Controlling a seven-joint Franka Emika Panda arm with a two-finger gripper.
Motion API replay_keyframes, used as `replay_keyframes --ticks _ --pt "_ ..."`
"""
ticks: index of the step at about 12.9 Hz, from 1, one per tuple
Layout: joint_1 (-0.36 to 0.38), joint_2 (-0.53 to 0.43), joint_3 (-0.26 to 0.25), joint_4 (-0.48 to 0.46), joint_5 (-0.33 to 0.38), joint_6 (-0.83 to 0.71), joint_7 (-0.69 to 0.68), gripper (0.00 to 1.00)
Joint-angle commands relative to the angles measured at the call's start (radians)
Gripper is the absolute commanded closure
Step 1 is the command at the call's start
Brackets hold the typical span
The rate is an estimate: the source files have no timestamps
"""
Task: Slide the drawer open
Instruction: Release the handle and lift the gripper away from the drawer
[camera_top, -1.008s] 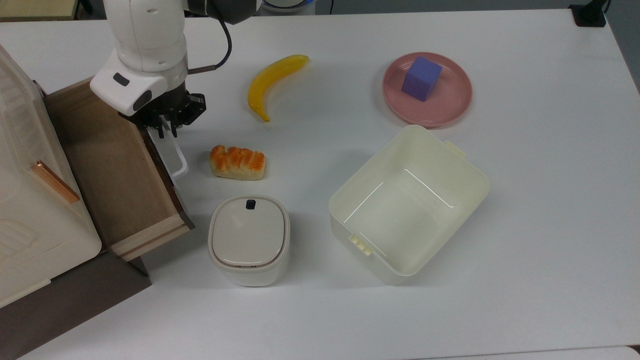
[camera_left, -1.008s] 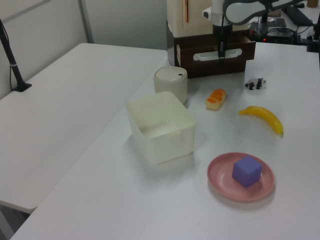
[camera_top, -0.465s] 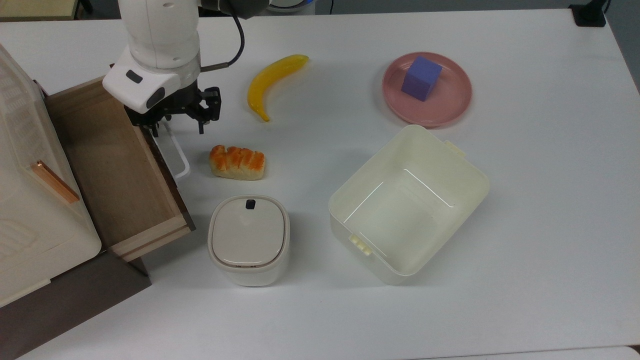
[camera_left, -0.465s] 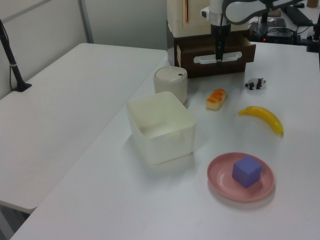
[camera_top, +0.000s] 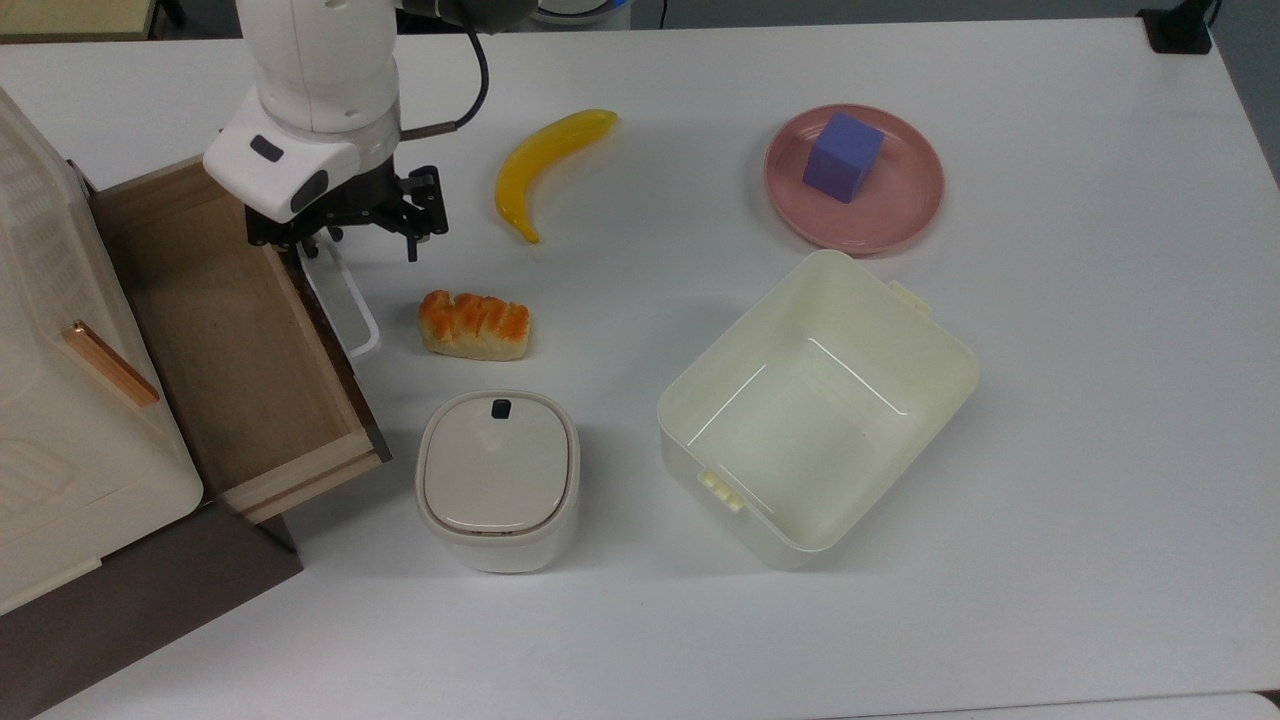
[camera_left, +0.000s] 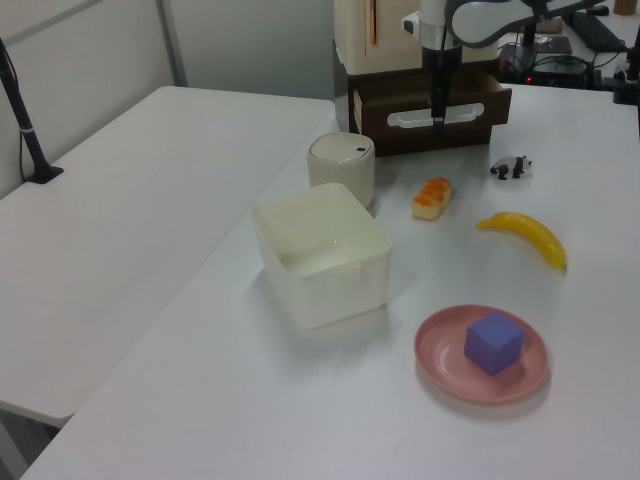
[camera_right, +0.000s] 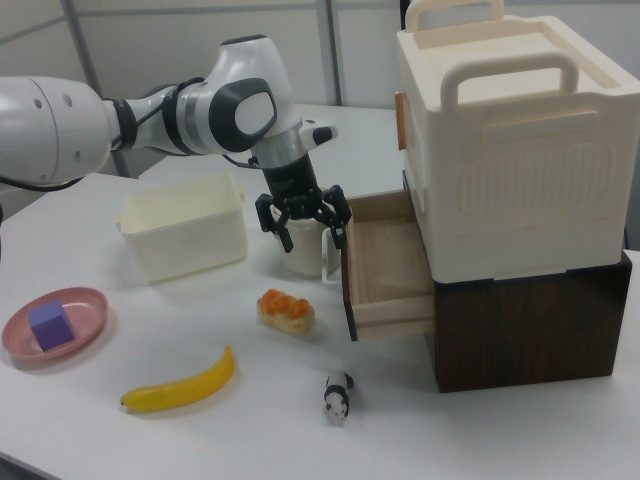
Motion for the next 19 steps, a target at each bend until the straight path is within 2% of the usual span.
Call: replay_keyframes --ticks 1,5,9,10,16,19 --pt "0.006 -0.054 -0.001 -0.024 0.014 -0.031 0.023 0.00" --pt "0.004 -0.085 0.010 0.004 0.018 -0.055 0.078 0.00" --pt "0.000 -0.192 -0.002 0.031 0.186 -0.194 0.080 0.00" --pt "-0.005 -0.218 -0.002 0.030 0.210 -0.221 0.086 0.00" --pt "0.007 -0.289 0.005 0.024 0.237 -0.259 0.297 0.00" --pt "0.021 -0.286 0.007 0.022 0.239 -0.249 0.372 0.00"
